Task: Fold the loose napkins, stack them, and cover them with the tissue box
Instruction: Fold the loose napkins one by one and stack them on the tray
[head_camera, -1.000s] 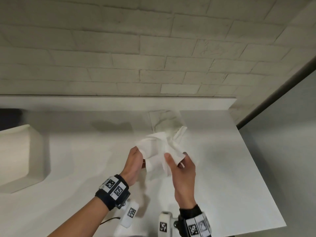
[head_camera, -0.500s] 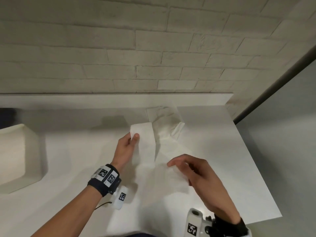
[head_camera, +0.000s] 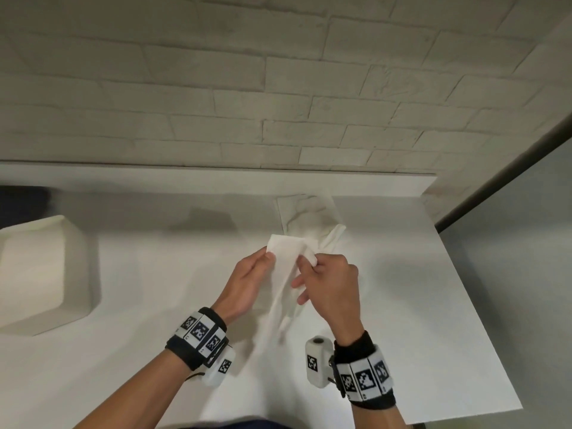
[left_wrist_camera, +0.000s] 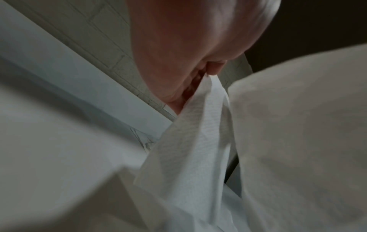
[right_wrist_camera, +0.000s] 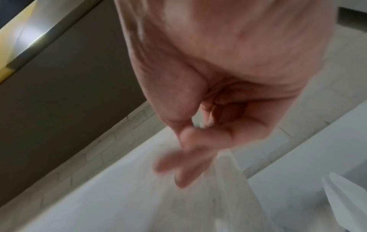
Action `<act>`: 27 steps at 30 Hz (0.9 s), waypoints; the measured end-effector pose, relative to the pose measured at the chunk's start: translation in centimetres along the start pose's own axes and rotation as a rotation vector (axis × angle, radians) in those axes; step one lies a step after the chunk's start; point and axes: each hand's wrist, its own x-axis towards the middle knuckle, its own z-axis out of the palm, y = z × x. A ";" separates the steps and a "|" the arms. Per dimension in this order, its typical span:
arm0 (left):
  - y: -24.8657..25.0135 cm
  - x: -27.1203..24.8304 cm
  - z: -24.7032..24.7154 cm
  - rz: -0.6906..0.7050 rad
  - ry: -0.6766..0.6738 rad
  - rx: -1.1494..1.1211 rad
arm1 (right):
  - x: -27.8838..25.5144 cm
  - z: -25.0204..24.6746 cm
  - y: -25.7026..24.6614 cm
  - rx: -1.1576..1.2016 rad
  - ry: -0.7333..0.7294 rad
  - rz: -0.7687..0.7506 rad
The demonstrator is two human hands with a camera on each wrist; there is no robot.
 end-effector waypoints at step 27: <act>-3.3 1.2 -1.9 -0.122 0.456 -0.110 | 8.2 0.9 16.1 -0.613 -0.084 0.180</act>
